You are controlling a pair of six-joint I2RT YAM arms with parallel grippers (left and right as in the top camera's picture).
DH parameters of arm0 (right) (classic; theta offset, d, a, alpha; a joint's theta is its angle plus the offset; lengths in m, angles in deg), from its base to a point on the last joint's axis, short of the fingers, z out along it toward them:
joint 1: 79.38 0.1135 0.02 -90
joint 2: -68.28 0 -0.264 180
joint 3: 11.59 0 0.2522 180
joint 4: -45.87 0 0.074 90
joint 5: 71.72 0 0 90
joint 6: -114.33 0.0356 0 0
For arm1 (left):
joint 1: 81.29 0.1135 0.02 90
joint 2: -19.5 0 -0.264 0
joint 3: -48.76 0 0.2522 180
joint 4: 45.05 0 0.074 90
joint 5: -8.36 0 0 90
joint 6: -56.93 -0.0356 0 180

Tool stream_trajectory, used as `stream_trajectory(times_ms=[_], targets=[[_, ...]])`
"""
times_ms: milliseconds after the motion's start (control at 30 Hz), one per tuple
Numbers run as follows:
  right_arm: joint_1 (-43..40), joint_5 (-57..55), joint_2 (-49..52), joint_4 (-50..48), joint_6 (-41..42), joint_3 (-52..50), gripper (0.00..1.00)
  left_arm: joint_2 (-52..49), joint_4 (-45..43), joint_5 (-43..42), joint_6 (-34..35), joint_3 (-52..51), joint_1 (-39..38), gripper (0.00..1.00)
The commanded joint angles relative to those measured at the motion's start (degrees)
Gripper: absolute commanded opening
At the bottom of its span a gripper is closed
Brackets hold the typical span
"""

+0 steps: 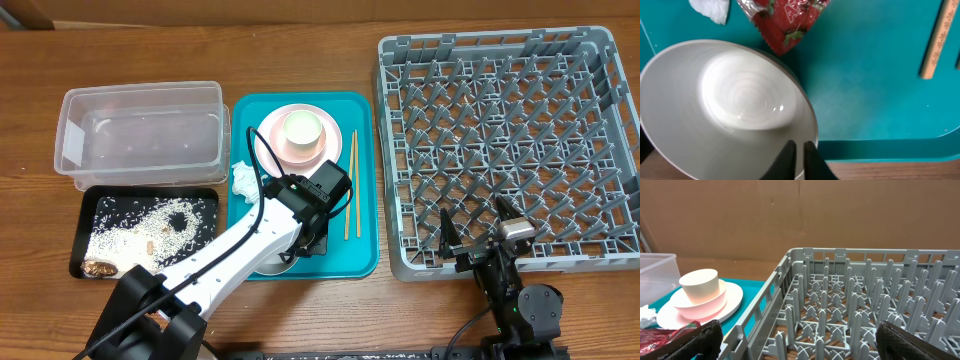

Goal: Sort waste into correct bins and load items into the dishwasher
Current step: 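Return the emptied bowl to the teal tray and release it, then reach the left gripper to the white tissue and grasp it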

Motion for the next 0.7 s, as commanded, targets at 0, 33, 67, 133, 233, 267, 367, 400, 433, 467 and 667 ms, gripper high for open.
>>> stream_trajectory(times_ms=[0, 33, 67, 133, 233, 267, 367, 400, 433, 467, 667], targets=[[0.3, -0.1, -0.7, -0.3, 0.1, -0.6, 1.00, 0.0, 1.6, 3.5, 0.1, 2.4, 0.5, 0.06], [0.3, -0.1, -0.7, -0.3, 0.1, -0.6, 1.00, 0.1, 3.0, 3.9, 0.1, 4.1, 1.3, 0.05], [0.3, -0.1, -0.7, -0.3, 0.1, -0.6, 1.00, 0.2, 3.9, 4.0, 0.1, 5.4, 1.9, 0.05], [0.3, -0.1, -0.7, -0.3, 0.1, -0.6, 1.00, 0.2, 5.6, 4.1, -0.3, 7.8, 3.1, 0.05], [0.3, -0.1, -0.7, -0.3, 0.1, -0.6, 1.00, 0.2, 8.6, 4.2, -1.6, 12.0, 5.9, 0.06], [0.3, -0.1, -0.7, -0.3, 0.1, -0.6, 1.00, 0.2, 9.3, 4.0, -1.6, 13.1, 7.0, 0.04], [0.3, -0.1, -0.7, -0.3, 0.1, -0.6, 1.00, 0.2, 11.6, 3.0, -1.7, 16.9, 10.7, 0.04], [0.3, -0.1, -0.7, -0.3, 0.1, -0.6, 1.00, 0.2, 11.9, 2.4, -1.7, 17.7, 11.8, 0.04], [0.3, -0.1, -0.7, -0.3, 0.1, -0.6, 1.00, 0.2, 11.9, 1.6, -1.7, 18.4, 12.9, 0.04], [0.3, -0.1, -0.7, -0.3, 0.1, -0.6, 1.00, 0.2, 11.6, 0.4, -2.1, 18.8, 13.9, 0.04], [0.3, -0.1, -0.7, -0.3, 0.1, -0.6, 1.00, 0.2, 10.4, -5.2, -6.6, 18.8, 17.6, 0.04]])
